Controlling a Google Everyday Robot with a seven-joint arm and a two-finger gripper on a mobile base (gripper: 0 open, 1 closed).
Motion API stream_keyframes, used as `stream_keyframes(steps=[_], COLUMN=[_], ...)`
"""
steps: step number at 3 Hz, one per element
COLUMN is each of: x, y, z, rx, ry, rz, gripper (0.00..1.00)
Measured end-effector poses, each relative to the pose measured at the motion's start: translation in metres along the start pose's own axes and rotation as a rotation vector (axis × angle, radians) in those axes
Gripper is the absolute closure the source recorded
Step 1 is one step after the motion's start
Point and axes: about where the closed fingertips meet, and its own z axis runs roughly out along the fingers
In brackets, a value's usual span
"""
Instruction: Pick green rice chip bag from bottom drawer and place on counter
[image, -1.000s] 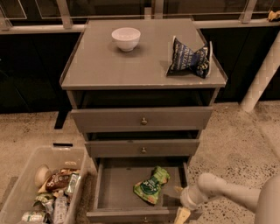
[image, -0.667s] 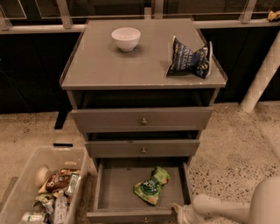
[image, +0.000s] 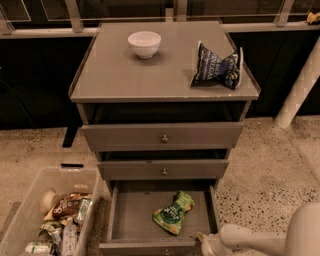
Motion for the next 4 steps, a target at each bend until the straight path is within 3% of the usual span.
stream_keyframes(steps=[1, 2, 3, 4], x=[-0.012, -0.044, -0.06, -0.058], y=[-0.017, -0.059, -0.092, -0.124], z=[-0.001, 0.003, 0.017, 0.03], rx=[-0.021, -0.053, -0.103, -0.111], ry=[-0.027, -0.072, -0.101, -0.152], rz=[-0.007, -0.004, 0.04, 0.13], gripper=[0.0, 0.0, 0.0, 0.0])
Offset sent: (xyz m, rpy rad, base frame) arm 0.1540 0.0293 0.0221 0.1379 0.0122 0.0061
